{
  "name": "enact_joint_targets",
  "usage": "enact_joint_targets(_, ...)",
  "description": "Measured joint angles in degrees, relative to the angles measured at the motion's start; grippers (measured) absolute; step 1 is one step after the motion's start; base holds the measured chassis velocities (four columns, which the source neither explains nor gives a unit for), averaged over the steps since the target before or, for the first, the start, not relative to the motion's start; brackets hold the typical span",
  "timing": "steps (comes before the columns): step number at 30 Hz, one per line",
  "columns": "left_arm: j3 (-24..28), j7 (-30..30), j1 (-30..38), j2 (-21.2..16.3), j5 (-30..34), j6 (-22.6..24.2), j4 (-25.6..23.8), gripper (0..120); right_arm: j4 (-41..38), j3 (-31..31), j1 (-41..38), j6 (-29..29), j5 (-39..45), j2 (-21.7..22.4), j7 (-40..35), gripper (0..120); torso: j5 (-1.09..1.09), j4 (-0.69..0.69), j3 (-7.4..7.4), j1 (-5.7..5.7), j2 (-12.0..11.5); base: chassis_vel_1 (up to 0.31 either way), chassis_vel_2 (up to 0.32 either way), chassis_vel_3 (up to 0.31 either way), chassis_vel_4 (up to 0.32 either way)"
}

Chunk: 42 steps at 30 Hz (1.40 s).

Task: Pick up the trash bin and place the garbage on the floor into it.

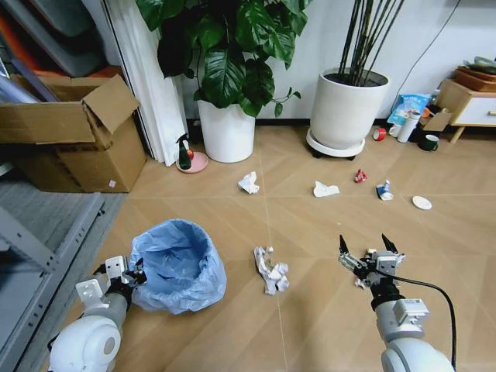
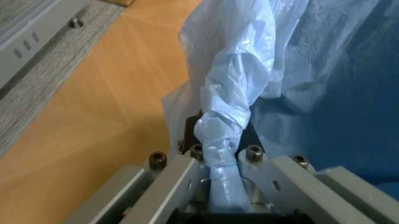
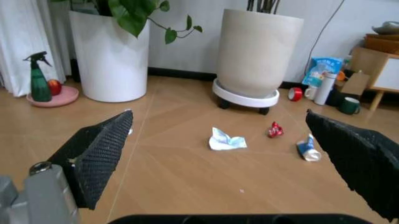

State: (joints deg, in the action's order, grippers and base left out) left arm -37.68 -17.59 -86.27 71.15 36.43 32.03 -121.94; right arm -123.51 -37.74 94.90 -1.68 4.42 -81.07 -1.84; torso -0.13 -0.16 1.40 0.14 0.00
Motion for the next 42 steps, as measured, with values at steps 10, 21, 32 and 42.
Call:
enact_joint_targets(10, -0.26, 0.34, -0.1, 0.15, -0.33, -1.1, -0.35, 0, 7.44, 5.49, -4.1, -2.15, 4.02, 4.94, -0.3, 100, 0.01, 0.01, 0.0, 0.0, 0.0, -0.099, 0.085, 0.077, -0.076)
enact_joint_targets(21, 0.35, 1.22, 0.06, -1.02, -1.03, -1.55, 1.3, 0, 23.63, 18.43, -14.27, -4.71, 16.6, 22.41, 5.29, 100, -0.02, 0.02, 0.0, -0.01, 0.0, 0.032, -0.017, -0.024, 0.022)
enact_joint_targets(32, -0.72, 1.68, -0.38, -0.32, -2.25, -2.14, 1.49, 0, 39.95, 38.9, -30.7, -4.17, 20.09, 25.69, 12.73, 100, -0.01, 0.01, 0.0, 0.0, 0.0, 0.0, 0.0, 0.0, 0.0)
enact_joint_targets(42, -0.4, 1.98, -0.34, -0.68, -2.37, -2.2, 1.44, 0, 50.91, 46.07, -38.28, -4.56, 20.12, 18.23, 11.64, 100, 0.02, 0.01, 0.01, 0.0, 0.0, 0.0, 0.0, 0.0, 0.0)
